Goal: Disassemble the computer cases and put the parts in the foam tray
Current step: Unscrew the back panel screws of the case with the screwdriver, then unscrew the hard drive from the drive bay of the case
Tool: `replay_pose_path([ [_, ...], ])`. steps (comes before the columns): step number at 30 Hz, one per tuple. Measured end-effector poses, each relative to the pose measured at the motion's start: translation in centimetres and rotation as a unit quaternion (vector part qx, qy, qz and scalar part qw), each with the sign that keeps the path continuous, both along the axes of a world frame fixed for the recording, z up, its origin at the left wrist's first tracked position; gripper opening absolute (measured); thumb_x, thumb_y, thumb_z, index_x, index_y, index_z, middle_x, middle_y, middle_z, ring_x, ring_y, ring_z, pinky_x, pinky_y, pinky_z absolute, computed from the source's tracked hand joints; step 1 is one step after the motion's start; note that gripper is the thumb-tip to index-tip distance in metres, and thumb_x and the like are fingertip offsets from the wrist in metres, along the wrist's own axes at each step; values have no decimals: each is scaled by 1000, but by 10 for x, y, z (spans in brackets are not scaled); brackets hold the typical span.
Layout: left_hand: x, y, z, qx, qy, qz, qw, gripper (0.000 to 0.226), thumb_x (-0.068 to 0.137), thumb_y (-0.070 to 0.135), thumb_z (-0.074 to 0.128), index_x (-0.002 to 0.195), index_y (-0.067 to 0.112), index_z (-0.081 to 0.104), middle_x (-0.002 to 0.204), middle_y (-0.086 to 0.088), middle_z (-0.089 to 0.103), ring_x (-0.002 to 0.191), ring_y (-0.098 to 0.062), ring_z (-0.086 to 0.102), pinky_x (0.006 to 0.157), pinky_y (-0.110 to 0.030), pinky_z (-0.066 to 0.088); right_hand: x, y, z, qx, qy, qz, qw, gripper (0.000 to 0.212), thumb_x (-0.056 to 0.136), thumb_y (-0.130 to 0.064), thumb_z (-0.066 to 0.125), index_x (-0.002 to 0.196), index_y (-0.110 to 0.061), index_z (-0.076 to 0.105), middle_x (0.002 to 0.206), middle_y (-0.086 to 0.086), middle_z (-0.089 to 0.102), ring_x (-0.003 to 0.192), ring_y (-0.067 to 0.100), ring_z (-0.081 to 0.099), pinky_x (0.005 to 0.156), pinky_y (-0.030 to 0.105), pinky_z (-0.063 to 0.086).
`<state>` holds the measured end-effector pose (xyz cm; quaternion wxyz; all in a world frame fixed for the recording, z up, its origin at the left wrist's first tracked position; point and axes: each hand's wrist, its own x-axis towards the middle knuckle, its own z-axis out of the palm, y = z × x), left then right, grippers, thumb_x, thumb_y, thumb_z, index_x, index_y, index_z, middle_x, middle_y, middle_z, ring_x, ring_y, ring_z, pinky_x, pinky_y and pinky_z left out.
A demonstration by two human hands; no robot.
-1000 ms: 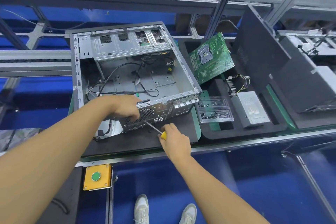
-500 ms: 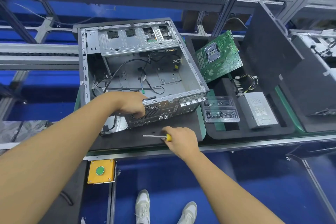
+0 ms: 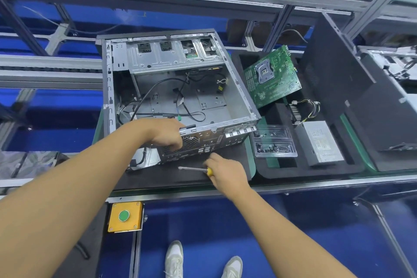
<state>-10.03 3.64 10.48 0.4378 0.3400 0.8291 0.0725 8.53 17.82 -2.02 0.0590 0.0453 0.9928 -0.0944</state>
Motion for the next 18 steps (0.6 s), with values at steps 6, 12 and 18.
replay_pose_path([
  [6, -10, 0, -10, -1, -27, 14, 1000, 71, 68, 31, 65, 134, 9, 50, 95, 3, 54, 79, -15, 55, 70, -28, 40, 56, 100, 25, 42, 11, -196, 980, 17, 94, -27, 62, 111, -30, 64, 111, -8, 57, 80, 26, 66, 56, 30, 36],
  [12, -11, -5, -9, 0, -159, 140, 977, 49, 80, 76, 51, 116, 44, 57, 134, 22, 44, 122, -7, 47, 109, -35, 30, 51, 169, 33, 37, 14, -305, 952, 24, 96, -25, 62, 119, -29, 63, 119, -9, 58, 93, 25, 65, 64, 32, 41],
  [18, -14, -8, -10, 15, -181, 187, 966, 51, 69, 74, 60, 109, 45, 66, 132, 15, 58, 122, -13, 54, 117, -38, 27, 63, 172, 32, -93, 55, -397, 912, 19, 93, -17, 55, 105, -26, 67, 108, 0, 65, 88, 28, 60, 70, 36, 46],
])
